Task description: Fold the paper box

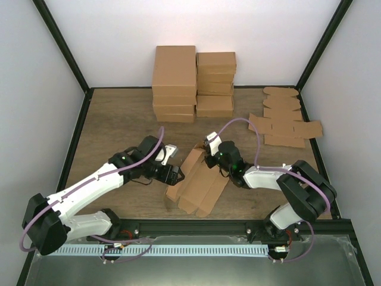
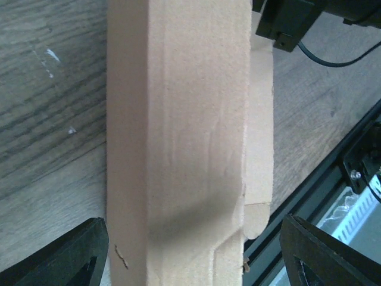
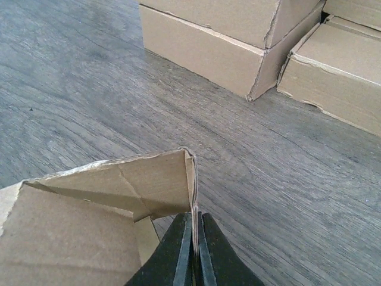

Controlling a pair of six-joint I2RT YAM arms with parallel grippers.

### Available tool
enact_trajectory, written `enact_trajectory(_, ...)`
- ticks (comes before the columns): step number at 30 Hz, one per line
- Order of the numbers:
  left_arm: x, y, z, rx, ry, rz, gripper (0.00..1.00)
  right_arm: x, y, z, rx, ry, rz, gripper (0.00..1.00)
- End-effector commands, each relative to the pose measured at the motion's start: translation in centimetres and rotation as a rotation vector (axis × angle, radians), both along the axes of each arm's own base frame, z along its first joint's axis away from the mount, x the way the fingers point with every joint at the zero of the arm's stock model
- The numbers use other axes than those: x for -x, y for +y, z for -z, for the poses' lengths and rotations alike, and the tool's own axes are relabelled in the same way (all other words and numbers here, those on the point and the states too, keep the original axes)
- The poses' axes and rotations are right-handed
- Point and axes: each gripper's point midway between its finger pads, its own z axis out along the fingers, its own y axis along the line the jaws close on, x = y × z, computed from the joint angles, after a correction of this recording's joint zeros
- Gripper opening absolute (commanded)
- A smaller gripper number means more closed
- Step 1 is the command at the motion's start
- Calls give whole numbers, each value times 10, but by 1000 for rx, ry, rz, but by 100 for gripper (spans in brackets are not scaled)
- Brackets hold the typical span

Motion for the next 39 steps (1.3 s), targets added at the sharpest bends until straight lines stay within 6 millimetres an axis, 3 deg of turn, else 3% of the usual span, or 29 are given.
enact_trajectory(1,14,-12,4,28,52,62,82,-3,1,-9,-16,-25,12,6)
enact_trajectory(9,4,-11,20,-42,40,40,74,-2,2,-10,-20,-23,4,6)
enact_trajectory(15,-1,-12,18,-40,23,27,66,-2,1,-9,-15,-22,9,8)
enact_trajectory(18,-1,-13,19,-38,25,30,66,-2,-1,-10,-19,-24,18,15)
enact_trajectory(28,-1,-16,20,-31,32,36,65,-14,-14,-4,-64,40,13,21)
enact_trajectory(36,-1,-19,21,-26,38,42,65,-18,-4,8,-48,78,-22,20)
enact_trajectory(39,-1,-19,22,-28,40,43,65,-19,0,10,-44,87,-39,14)
